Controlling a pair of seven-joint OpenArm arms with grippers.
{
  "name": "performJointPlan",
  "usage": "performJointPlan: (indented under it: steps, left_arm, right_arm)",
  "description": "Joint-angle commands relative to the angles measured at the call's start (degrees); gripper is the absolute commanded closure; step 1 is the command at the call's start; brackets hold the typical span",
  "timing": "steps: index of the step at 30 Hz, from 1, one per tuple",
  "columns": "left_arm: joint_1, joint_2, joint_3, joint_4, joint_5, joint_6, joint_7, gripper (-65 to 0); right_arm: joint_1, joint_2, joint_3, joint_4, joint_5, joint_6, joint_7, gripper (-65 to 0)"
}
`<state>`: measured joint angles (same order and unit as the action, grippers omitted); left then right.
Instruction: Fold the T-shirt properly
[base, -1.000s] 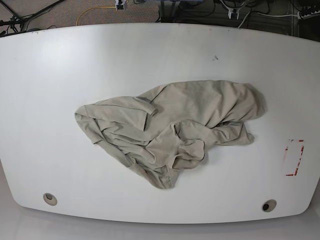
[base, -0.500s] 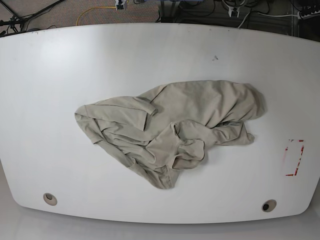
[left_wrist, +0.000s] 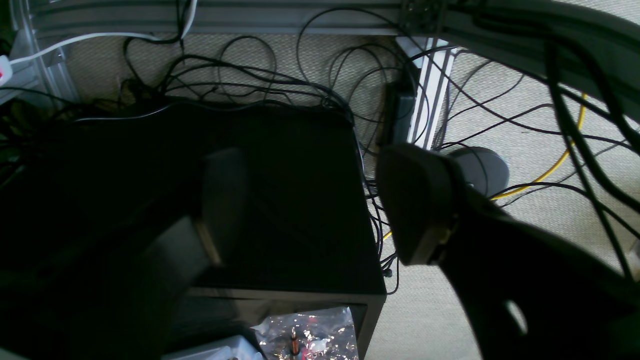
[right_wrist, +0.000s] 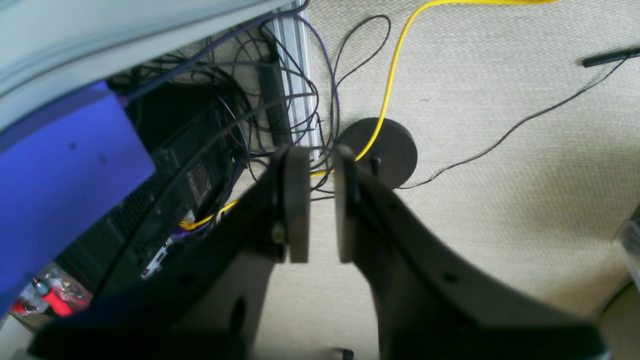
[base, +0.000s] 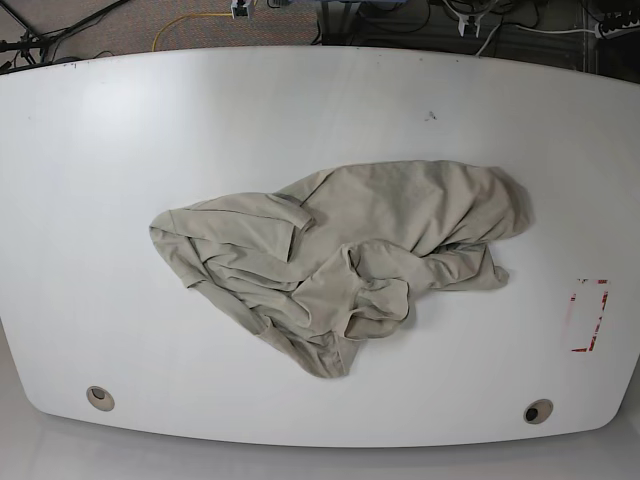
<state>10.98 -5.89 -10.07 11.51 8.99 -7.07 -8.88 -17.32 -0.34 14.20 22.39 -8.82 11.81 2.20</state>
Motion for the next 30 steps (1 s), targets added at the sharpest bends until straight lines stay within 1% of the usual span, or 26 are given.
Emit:
performJointPlan:
  steps: [1,9,11,17,30]
  left_arm:
    - [0.5,-0.3,-0.1,0.3,-0.2,0.2,-0.5,-41.2]
    - [0.9,-0.4,-0.1,0.8,-0.2,0.1,-0.4,-41.2]
    - [1.1,-0.3,0.2,0.9,-0.3,0.2,-0.4,-41.2]
    - [1.7,-0.4,0.3,1.7,-0.3,0.1,-0.3,-41.1]
    - [0.6,-0.1,0.5,1.0,-0.5,0.1,-0.4,-41.2]
  right_arm:
    - [-0.4,0.2,0.1,0.0,0.0,-0.2,0.3,-7.6]
    - [-0.4,0.3,0.1,0.1,-0.1,-0.2,0.2,-7.6]
    - [-0.5,0.5,0.0,0.3,0.1,-0.9,0.0,-7.6]
    - [-0.5,0.5,0.0,0.5,0.0,-1.1,0.0,-7.5]
    - [-0.4,0.7,0.2,0.7,-0.1,-1.8,0.0,-7.8]
